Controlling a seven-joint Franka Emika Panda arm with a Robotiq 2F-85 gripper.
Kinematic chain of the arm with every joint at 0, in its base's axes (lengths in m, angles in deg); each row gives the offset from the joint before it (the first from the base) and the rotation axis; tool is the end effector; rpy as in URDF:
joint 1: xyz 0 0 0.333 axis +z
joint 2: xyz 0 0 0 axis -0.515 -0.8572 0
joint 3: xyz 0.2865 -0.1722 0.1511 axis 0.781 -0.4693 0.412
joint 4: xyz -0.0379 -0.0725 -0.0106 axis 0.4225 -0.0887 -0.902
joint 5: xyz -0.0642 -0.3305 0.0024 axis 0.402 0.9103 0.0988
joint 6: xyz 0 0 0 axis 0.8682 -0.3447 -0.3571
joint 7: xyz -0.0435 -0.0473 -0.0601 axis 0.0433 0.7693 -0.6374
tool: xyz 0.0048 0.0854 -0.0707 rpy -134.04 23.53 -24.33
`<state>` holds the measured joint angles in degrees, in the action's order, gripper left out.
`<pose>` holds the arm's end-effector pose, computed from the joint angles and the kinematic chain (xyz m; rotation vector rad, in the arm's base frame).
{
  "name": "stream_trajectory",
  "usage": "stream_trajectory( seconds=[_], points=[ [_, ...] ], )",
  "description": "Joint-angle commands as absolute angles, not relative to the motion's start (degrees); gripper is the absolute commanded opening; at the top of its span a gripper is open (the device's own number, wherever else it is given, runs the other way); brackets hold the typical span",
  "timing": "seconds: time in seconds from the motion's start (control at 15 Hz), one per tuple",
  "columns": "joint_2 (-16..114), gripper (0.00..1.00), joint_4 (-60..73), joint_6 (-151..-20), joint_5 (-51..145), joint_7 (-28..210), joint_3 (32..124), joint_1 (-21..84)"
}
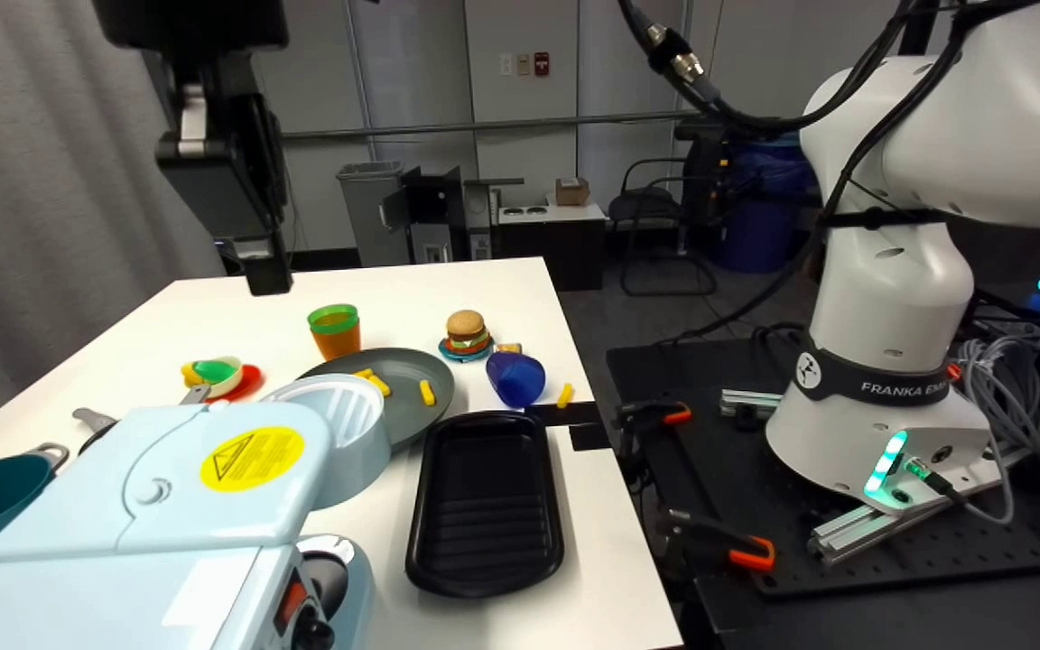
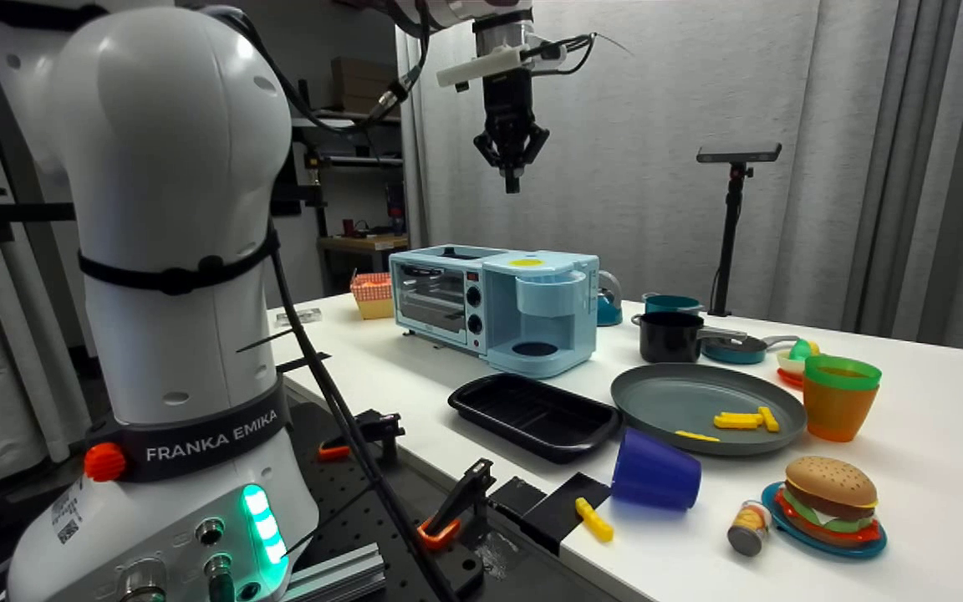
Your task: Press the button on top of the breakfast maker
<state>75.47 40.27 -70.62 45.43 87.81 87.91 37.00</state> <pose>0.4326 0.0939 0.5319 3.0921 0.3049 0.0975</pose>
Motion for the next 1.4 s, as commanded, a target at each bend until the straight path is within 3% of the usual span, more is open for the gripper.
stream_trajectory(
  seconds=[0.0, 1.07, 1.13, 1.33],
  points=[
    [76.68, 0.00, 44.80, -74.49, 47.56, 89.60, 87.45, 35.77],
    [76.38, 0.00, 52.01, -76.32, 48.01, 93.41, 83.47, 31.42],
    [76.35, 0.22, 52.17, -76.31, 48.10, 93.44, 83.42, 31.32],
    [76.33, 0.40, 52.44, -76.02, 48.47, 93.14, 83.54, 31.30]
  ],
)
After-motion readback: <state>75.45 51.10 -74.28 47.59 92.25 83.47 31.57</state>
